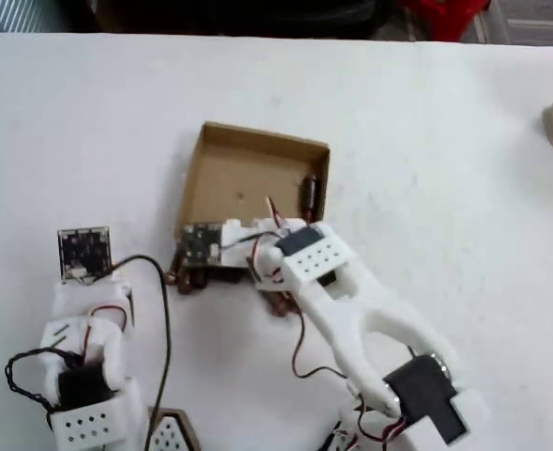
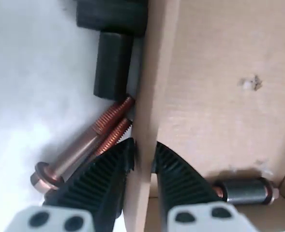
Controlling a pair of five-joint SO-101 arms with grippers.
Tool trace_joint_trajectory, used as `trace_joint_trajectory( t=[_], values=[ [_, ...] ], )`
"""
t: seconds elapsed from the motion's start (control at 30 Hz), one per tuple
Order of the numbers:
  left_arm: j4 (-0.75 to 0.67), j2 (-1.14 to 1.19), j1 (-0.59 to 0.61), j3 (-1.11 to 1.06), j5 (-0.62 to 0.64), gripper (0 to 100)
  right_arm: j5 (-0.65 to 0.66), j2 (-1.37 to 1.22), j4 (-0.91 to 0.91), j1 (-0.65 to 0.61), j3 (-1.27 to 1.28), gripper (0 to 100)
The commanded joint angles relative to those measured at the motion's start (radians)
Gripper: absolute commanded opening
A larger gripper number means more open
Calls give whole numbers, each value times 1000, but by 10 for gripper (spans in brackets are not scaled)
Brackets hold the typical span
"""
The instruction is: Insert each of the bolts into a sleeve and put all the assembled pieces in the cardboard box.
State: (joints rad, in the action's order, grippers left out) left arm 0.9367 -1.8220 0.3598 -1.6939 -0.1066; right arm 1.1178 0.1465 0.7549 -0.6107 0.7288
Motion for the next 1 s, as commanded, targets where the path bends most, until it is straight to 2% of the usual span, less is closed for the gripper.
trace_joint_trajectory(
  t=[0.0, 0.23, 0.4, 0.57, 0.87, 0.97],
  values=[
    [-3, -7, 5, 0, -9, 21, 14, 39, 8, -27, 11, 18],
    [-2, -7, 5, 0, -9, 21, -107, 45, -105, 21, -49, 18],
    [-2, -7, 5, 0, -9, 21, -101, 38, -116, 85, -101, 17],
    [-2, -7, 5, 0, -9, 21, 86, 36, -116, 94, -104, 17],
    [-2, -7, 5, 0, -9, 21, 166, -36, -111, 96, -91, 21],
    [-2, -7, 5, 0, -9, 21, 164, -70, -108, 107, -91, 96]
  ],
)
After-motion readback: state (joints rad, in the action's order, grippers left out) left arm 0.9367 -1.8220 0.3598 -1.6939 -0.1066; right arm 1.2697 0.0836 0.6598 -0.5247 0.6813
